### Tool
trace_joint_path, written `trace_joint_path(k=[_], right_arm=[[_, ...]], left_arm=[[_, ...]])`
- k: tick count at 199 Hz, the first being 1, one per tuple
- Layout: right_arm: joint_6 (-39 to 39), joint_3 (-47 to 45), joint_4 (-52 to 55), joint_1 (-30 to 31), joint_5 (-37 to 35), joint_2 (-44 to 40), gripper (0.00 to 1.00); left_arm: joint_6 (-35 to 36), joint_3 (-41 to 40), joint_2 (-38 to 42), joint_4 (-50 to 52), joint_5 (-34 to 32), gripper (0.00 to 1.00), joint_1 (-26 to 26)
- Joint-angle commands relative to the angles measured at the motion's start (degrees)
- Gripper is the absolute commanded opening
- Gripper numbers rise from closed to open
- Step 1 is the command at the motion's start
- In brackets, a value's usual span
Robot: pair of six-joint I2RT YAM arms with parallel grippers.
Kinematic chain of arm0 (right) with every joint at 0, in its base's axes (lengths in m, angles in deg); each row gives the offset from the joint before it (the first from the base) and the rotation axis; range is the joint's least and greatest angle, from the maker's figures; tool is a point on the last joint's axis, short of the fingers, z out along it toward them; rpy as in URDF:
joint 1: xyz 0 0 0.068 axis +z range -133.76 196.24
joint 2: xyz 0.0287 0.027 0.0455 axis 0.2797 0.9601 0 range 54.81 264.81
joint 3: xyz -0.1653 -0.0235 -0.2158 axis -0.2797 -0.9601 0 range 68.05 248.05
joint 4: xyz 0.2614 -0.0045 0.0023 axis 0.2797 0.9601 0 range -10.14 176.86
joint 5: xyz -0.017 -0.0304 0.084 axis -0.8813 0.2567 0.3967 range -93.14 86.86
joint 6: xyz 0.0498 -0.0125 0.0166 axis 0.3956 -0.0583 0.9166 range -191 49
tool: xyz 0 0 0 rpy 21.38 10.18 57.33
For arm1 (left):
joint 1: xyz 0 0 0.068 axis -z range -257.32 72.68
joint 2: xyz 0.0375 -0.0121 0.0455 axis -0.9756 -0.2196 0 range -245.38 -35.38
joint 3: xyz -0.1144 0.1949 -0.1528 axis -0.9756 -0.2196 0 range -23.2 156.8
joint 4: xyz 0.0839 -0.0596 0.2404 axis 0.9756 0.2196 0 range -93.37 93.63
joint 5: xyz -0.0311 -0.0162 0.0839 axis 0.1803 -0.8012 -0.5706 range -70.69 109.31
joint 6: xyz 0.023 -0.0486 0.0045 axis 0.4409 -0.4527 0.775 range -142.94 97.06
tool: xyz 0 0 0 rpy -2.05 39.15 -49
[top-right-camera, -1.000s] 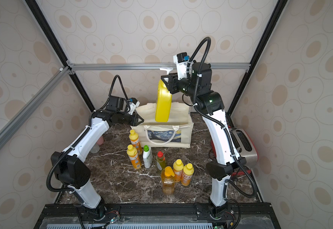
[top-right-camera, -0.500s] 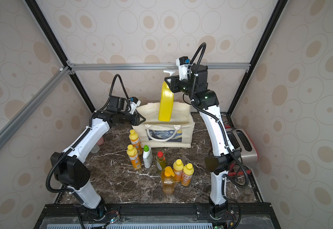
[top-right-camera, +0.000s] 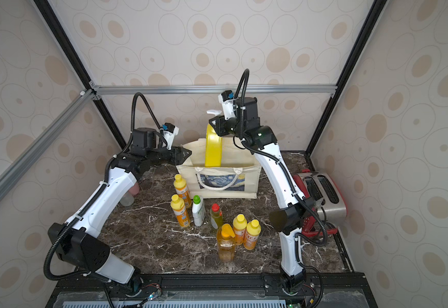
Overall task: Pack dish soap into the shopping bag
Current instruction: Place the bottle of dish soap in the shopping bag.
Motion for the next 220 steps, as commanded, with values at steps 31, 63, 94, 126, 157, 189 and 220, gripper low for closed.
trace_joint_path(k=[31,63,94,126,157,189,220], right_arm=[[-2.64,-7.27,-15.24,5.07,-3.52,-3.44,0.0],[-2.73,-11.94,-17.29,7.27,-4.95,-2.61,0.0],[-2.54,-14.29,-18.94,8.46,-6.36,-1.82,0.0],[-2.96,-16.05,-20.27,9.12,-6.62,-0.14,0.0],[-2.53,-20.03,-21.27,9.12,-6.5,-0.69,0.0],[-1.9,-26.49,-23.58,9.05,-6.8,-2.77,0.07],[-1.73,-30.55,-23.46,9.04,-5.56,-4.27,0.24]], left_arm=[[0.22,2.25,-1.19,3.49,-2.43,0.52,-0.06],[0.47,3.35,-2.28,6.04,-1.59,0.5,-1.14],[-0.69,1.81,-1.23,4.21,-0.52,0.49,-2.29],[-0.61,1.54,-0.83,3.92,-0.65,0.49,-2.31],[-0.59,1.25,-0.66,3.69,-1.22,0.49,-2.45],[-1.1,0.93,-0.48,2.9,-0.61,0.51,-2.41],[-1.06,0.77,-0.09,2.9,-0.73,0.55,-2.4]])
